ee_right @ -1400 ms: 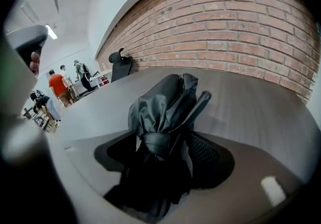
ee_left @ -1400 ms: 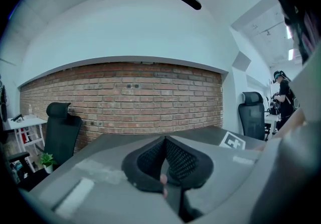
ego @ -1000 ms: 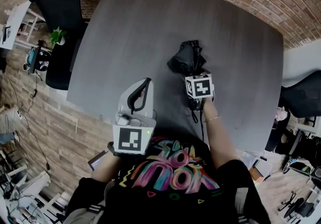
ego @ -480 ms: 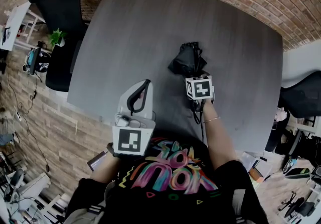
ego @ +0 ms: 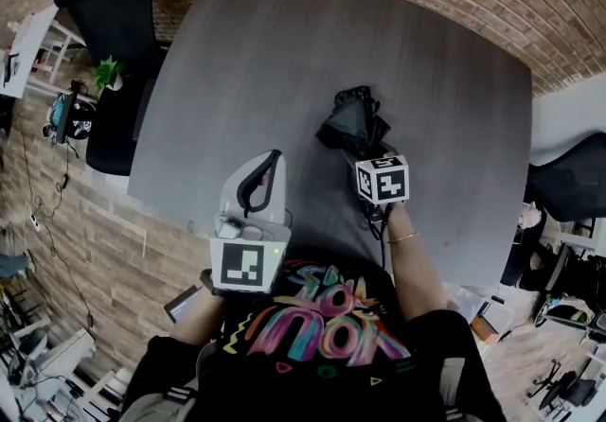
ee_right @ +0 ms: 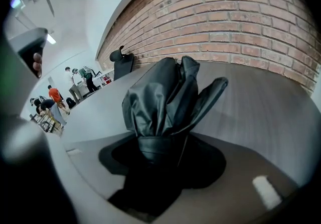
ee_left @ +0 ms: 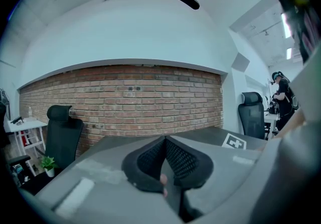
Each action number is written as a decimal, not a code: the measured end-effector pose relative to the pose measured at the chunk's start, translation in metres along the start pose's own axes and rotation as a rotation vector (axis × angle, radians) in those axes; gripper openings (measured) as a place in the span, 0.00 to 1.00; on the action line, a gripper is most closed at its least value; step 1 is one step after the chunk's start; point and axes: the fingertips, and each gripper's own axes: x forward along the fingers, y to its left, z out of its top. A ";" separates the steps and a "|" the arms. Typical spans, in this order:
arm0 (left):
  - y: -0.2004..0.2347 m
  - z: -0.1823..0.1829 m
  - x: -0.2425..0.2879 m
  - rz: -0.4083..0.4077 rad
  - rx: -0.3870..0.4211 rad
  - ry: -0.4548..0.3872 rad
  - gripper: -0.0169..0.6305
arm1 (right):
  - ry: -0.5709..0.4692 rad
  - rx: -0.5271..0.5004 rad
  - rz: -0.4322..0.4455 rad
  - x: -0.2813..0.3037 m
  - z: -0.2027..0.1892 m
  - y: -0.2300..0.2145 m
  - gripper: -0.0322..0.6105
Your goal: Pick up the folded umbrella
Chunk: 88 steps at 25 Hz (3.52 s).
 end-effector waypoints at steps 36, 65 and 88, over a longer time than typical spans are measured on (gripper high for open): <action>-0.051 0.004 -0.048 -0.046 0.033 -0.035 0.03 | -0.607 -0.062 0.065 -0.216 0.054 0.056 0.42; -0.030 0.031 -0.024 -0.133 0.057 -0.081 0.03 | -0.838 -0.193 -0.152 -0.308 0.077 0.068 0.42; -0.007 0.026 -0.009 -0.117 0.037 -0.063 0.03 | -0.811 -0.161 -0.176 -0.291 0.082 0.060 0.42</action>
